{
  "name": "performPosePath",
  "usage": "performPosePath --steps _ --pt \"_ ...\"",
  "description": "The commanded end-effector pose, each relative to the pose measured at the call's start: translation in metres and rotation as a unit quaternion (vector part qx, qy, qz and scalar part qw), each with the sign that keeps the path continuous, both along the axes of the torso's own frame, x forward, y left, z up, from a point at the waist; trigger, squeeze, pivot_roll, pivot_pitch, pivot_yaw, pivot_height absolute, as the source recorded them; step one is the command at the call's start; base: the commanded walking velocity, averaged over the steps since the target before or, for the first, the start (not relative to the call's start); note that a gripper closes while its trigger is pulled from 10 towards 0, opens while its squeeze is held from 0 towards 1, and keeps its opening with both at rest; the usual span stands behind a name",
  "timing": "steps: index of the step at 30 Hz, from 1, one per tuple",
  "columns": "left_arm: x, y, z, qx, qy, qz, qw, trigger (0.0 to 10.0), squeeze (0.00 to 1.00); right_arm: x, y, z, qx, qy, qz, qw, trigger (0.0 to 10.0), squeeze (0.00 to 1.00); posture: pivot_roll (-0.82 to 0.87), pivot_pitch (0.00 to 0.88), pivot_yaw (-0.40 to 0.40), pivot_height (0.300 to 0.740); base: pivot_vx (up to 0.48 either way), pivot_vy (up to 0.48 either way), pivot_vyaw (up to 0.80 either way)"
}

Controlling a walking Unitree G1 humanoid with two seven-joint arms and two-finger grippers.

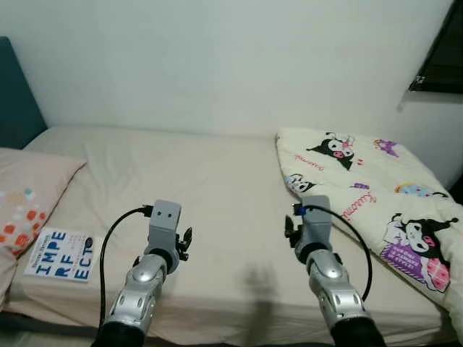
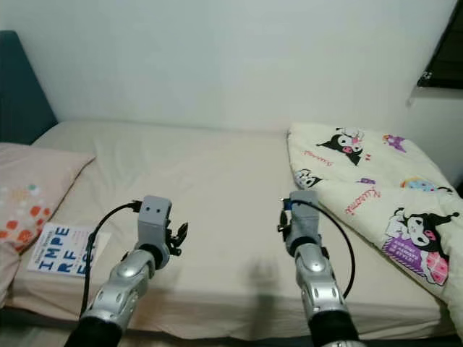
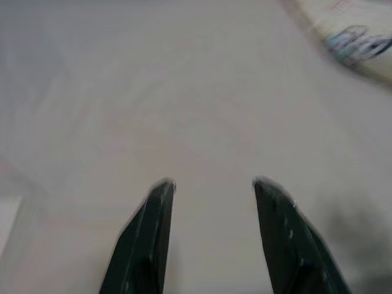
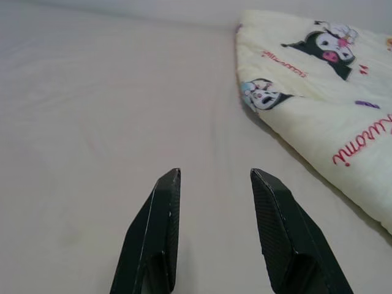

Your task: Clean up the room

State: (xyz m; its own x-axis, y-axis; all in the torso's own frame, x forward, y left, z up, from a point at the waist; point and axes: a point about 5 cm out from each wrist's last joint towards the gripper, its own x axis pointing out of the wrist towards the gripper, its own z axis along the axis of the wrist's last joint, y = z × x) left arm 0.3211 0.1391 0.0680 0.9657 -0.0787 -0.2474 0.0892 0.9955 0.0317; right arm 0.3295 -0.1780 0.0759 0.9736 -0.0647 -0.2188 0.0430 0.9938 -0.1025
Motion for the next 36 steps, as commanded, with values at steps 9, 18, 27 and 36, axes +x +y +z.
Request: performPosePath --steps 9,18,27,36 --pt "0.014 0.014 0.02 -0.062 -0.037 0.039 0.997 10.0 0.0 0.006 -0.006 0.012 0.018 -0.03 -0.01 0.999 10.0 0.0 0.0 0.0 -0.076 0.74 0.0 0.0 0.0" --pt "0.002 0.012 0.018 -0.022 -0.081 0.005 0.996 10.0 0.0 -0.004 0.002 0.016 0.021 -0.116 -0.024 0.993 10.0 0.0 0.05 0.0 -0.079 0.74 0.0 0.0 0.0" --pt "-0.018 0.019 0.016 -0.037 -0.123 0.023 0.991 10.0 0.0 -0.049 -0.019 -0.01 0.009 -0.115 -0.035 0.993 10.0 0.0 0.05 0.0 -0.043 0.74 0.0 0.0 0.0" --pt "-0.04 0.039 -0.005 -0.029 -0.089 0.068 0.993 10.0 0.0 -0.057 0.003 -0.017 0.012 -0.103 0.017 0.994 10.0 0.0 0.01 0.0 -0.001 0.74 0.0 0.0 0.0"
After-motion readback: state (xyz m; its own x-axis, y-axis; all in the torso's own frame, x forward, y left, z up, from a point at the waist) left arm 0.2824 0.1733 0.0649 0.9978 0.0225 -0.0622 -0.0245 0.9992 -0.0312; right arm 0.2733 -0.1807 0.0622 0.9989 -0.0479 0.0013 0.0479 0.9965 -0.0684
